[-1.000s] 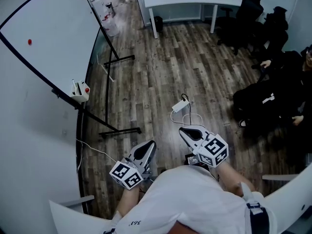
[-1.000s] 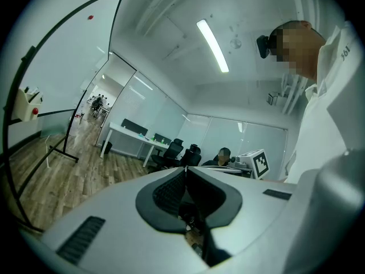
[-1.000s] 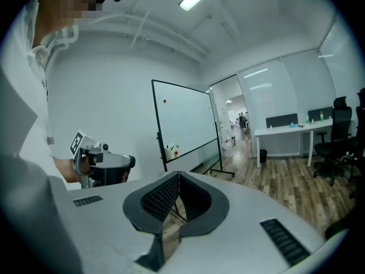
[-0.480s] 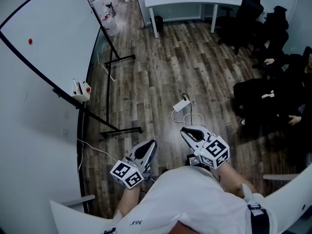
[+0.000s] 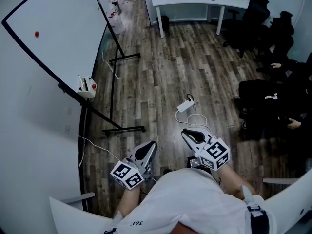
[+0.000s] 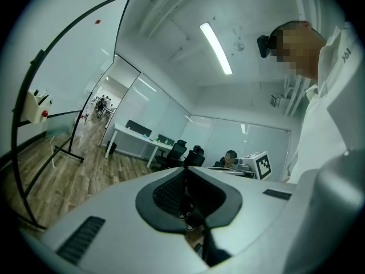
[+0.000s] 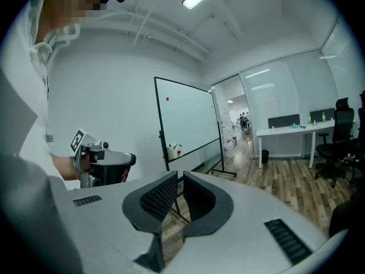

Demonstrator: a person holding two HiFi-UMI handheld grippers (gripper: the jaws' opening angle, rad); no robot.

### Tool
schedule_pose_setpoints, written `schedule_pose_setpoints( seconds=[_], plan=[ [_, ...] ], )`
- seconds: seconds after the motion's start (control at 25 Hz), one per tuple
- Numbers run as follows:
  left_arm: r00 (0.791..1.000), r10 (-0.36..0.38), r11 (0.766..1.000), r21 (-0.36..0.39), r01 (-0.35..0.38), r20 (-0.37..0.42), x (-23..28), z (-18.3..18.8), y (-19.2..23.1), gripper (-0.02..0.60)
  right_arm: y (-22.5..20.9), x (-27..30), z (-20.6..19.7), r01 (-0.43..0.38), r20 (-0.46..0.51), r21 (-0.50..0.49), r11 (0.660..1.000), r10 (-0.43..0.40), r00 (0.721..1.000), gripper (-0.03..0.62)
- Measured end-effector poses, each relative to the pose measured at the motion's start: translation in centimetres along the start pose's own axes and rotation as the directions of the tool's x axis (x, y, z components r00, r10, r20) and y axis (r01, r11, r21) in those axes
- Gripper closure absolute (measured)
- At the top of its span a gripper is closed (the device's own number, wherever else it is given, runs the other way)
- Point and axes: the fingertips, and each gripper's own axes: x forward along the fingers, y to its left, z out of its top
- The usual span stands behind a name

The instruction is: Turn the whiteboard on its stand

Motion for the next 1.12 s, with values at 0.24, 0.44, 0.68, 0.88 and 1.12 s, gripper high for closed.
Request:
schedule_pose_setpoints(
  seconds=[0.24,0.44,0.68,0.88,1.12],
  plan=[
    [1.0,0.011,1.0,0.003,-0.011,0.01,-2.1,0.3,1.5,0.563,1.8,2.1,0.1,-0.019,-0.007,-0.01,1.0,0.019,1.0,0.563],
    [0.999,0.031,1.0,-0.003,-0.031,0.017,-4.0,0.9,3.2,0.563,3.4,4.2,0.3,-0.033,-0.016,-0.02,0.999,0.032,0.999,0.562],
    [0.999,0.038,0.999,0.006,-0.038,0.026,-6.5,1.4,4.7,0.563,5.5,6.4,0.5,-0.048,-0.019,-0.022,0.999,0.047,0.999,0.542],
    [0.997,0.072,0.997,0.0,-0.072,0.035,-8.4,1.6,6.1,0.563,7.0,8.0,0.6,-0.063,-0.023,-0.033,0.998,0.062,0.998,0.531],
    [0.993,0.107,0.994,-0.012,-0.106,0.052,-9.7,1.8,8.2,0.563,7.6,10.4,0.3,-0.087,-0.037,-0.035,0.996,0.086,0.996,0.533]
  ],
)
